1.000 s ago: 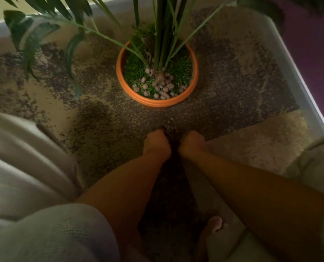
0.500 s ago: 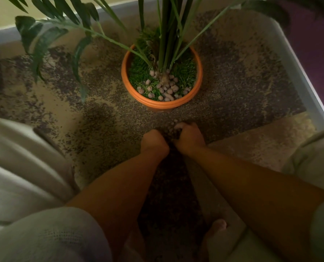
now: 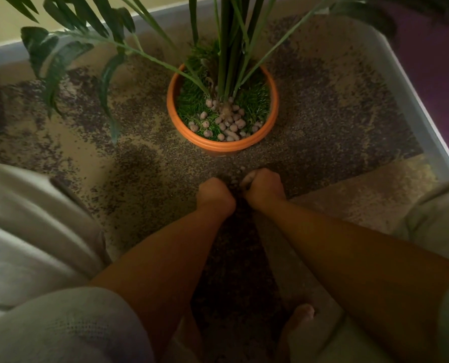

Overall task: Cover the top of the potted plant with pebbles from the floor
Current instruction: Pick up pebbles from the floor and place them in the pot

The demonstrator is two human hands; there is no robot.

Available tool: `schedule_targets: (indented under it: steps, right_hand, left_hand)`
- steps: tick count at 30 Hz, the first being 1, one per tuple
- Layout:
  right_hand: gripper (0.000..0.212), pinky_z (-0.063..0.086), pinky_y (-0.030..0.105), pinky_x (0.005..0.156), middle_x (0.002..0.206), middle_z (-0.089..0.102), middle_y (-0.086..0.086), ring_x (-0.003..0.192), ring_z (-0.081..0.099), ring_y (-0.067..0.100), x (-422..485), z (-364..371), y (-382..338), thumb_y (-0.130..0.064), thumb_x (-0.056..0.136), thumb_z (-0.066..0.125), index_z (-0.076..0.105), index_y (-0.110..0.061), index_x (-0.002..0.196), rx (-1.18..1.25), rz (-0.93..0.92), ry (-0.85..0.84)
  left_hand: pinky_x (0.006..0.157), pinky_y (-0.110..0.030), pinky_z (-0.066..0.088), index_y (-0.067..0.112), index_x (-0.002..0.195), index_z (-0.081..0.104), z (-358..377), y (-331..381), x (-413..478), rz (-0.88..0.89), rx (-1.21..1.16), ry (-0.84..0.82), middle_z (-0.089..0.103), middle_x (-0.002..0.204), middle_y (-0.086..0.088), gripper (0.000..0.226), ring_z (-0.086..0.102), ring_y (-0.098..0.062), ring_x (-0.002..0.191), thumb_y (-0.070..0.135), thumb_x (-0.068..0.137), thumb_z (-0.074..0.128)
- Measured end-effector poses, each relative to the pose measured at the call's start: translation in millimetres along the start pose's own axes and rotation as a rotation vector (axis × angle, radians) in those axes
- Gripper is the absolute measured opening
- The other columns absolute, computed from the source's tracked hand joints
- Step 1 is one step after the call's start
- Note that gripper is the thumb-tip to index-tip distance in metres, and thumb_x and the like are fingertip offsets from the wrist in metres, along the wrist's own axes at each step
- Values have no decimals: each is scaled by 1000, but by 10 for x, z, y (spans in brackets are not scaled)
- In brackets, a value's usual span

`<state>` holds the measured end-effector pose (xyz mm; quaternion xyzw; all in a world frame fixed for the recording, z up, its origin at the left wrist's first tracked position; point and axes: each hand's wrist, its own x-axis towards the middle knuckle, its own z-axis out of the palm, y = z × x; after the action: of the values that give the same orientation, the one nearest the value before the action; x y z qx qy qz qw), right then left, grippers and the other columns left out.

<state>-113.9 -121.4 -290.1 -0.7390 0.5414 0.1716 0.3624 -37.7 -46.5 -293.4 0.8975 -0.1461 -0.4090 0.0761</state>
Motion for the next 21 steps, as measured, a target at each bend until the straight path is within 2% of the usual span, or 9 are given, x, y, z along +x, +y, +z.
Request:
schedule_targets:
  steps: [3,7,11,14,18,21]
  right_hand:
    - [23,54,38,99,122,70,10,113,65,31,-16,36,6,-13,90,63,77,-20,106,-73,-11,-18]
    - [25,56,39,94,122,68,12,111,66,33,-55,103,-41,-14,90,61,72,-16,112,-212,-65,-5]
    - [24,54,40,98,123,68,13,114,65,32,-33,72,-62,-11,92,60,73,-14,111,-146,-15,-8]
    - [25,53,38,100,125,69,12,116,65,29,-26,-20,-65,-18,89,66,75,-12,112,-58,30,-19]
    - [31,54,37,100,124,70,11,116,65,28,-56,-212,-137,-22,82,72,76,-12,111,-25,36,-56]
    - [25,54,35,98,118,72,11,111,68,26,-105,-408,-230,-21,80,74,79,-13,103,-89,-39,-145]
  left_hand:
    - [71,-32,49,10,103,70,-34,-2,-21,8,6,-21,68,110,-11,18,65,-26,103,11,86,62]
    - [85,-34,55,8,106,71,-115,-3,-27,28,-13,-23,68,112,-13,22,65,-28,106,11,86,61]
    - [88,-33,55,9,107,71,-233,5,-57,79,36,-26,68,113,-12,25,65,-26,107,12,83,62]
    - [90,-32,54,11,114,70,-345,57,-127,145,148,-82,68,117,-8,31,64,-23,110,17,84,64]
    - [87,-30,54,12,113,72,-644,228,-350,335,305,-200,71,113,-6,35,67,-20,106,24,80,69]
    - [77,-28,54,11,108,72,-982,289,-499,424,336,-225,72,108,-6,29,69,-22,100,19,79,70]
